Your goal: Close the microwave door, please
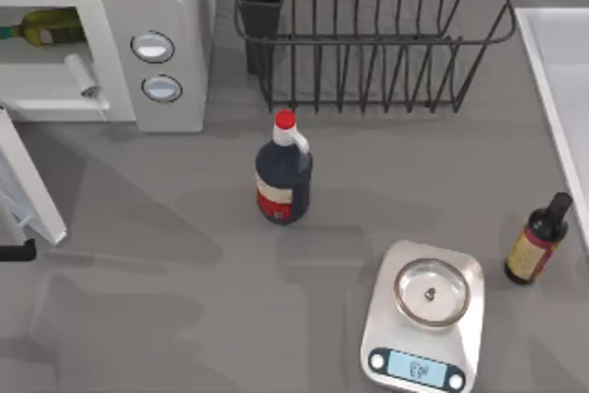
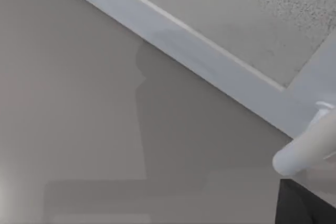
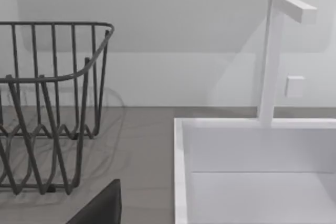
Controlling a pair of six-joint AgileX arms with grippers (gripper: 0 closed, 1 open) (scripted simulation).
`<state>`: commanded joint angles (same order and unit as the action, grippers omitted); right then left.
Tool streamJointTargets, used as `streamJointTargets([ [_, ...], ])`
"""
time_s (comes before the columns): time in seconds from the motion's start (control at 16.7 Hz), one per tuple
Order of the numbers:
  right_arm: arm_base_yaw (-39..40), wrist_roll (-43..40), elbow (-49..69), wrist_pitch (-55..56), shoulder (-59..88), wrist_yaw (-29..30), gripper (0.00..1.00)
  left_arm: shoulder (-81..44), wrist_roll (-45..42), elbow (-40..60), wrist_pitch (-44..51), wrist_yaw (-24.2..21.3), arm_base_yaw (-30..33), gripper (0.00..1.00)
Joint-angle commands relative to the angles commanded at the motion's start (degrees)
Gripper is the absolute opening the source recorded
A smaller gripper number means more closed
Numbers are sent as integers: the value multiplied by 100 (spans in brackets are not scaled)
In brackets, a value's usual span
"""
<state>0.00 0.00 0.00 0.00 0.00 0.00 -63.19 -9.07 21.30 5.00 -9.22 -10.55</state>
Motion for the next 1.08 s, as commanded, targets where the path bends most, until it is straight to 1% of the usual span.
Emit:
streamJointTargets([
  [0.12, 0, 0, 0, 0, 0, 0, 100, 210, 373, -125, -19, 327, 419, 0],
  [0.24, 0, 0, 0, 0, 0, 0, 100, 316, 543, -188, -28, 488, 595, 0],
  [0.6, 0, 0, 0, 0, 0, 0, 100, 204, 550, -98, -75, 477, 590, 0],
  [0.78, 0, 0, 0, 0, 0, 0, 100, -392, 575, 290, -334, 504, 638, 0],
  [1.08, 0, 0, 0, 0, 0, 0, 100, -2084, 644, 1168, -965, 582, 764, 0],
])
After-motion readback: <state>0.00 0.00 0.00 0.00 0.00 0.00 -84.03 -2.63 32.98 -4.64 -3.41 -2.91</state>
